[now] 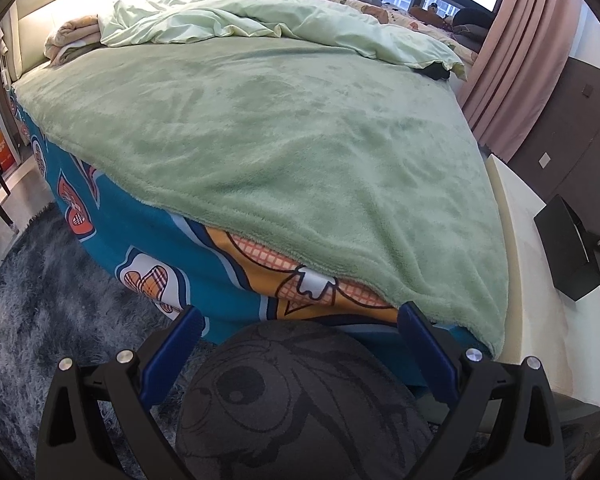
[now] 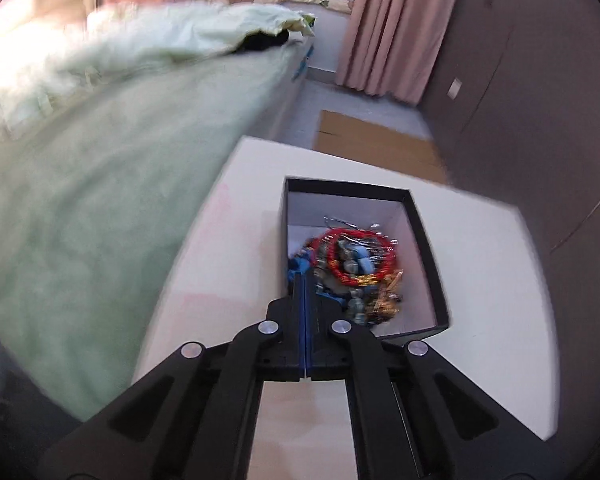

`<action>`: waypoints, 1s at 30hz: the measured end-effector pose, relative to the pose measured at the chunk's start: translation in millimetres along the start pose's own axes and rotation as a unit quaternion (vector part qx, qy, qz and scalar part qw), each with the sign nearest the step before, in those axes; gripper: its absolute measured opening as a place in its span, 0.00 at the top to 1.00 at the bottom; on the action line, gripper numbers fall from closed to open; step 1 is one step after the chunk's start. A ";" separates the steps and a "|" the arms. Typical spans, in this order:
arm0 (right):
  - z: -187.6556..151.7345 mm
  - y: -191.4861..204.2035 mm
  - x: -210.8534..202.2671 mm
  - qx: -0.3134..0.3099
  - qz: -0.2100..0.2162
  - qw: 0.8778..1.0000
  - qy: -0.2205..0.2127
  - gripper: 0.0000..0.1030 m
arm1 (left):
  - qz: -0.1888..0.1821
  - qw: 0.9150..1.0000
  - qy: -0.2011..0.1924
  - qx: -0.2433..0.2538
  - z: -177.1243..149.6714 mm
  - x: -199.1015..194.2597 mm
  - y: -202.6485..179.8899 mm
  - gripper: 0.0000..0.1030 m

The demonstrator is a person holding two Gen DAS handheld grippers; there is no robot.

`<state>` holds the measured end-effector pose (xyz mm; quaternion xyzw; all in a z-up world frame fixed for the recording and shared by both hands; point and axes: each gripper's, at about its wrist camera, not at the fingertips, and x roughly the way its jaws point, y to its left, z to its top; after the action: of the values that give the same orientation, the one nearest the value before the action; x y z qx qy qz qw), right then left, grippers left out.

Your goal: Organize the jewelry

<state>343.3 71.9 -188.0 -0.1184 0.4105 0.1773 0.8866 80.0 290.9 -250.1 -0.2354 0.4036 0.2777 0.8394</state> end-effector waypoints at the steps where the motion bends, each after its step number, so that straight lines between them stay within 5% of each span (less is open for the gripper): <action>1: 2.2 -7.8 -4.9 0.022 0.022 1.000 -0.005 0.99 | 0.001 1.000 0.001 0.000 0.1 0.5 -0.1 0.08; 7: 11.5 -75.0 -39.7 0.169 0.169 0.970 -0.041 0.99 | 0.007 1.000 0.002 0.006 0.5 1.0 -3.0 0.08; 13: 22.6 -93.0 -53.5 0.182 0.239 0.954 -0.015 0.93 | 0.008 1.000 0.002 0.005 0.1 0.4 -4.4 0.08; 16: 31.7 -94.0 -56.8 0.154 0.232 0.960 0.008 0.43 | 0.007 1.000 -0.005 0.002 -2.3 -3.5 -5.3 0.08; 17: 32.7 -92.6 -56.7 0.146 0.229 0.962 0.013 0.17 | 0.005 1.000 -0.007 0.000 -2.9 -4.9 -4.5 0.08; 18: 35.3 -91.4 -56.1 0.140 0.232 0.963 0.017 0.16 | 0.004 1.000 -0.008 -0.002 -3.2 -5.7 -4.0 0.08; 20: 36.2 -93.4 -49.8 0.140 0.245 0.959 0.027 0.16 | 0.000 1.000 -0.008 -0.009 -3.6 -6.1 -1.0 0.08; 23: 39.4 -91.2 -31.2 0.137 0.259 0.954 0.068 0.44 | -0.007 1.000 -0.006 -0.017 -2.2 -3.9 2.8 0.08; 26: 36.4 -80.1 -9.2 0.127 0.262 0.950 0.114 0.61 | -0.011 1.000 -0.004 -0.018 -1.1 -2.2 4.7 0.08; 30: 32.0 -59.1 6.4 0.098 0.254 0.952 0.139 0.69 | -0.020 1.000 0.002 -0.024 -1.0 1.0 8.6 0.08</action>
<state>393.4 30.9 -168.8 0.0541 0.5619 0.3376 0.7533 74.3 296.8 -252.9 -0.2641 0.3933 0.2698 0.8383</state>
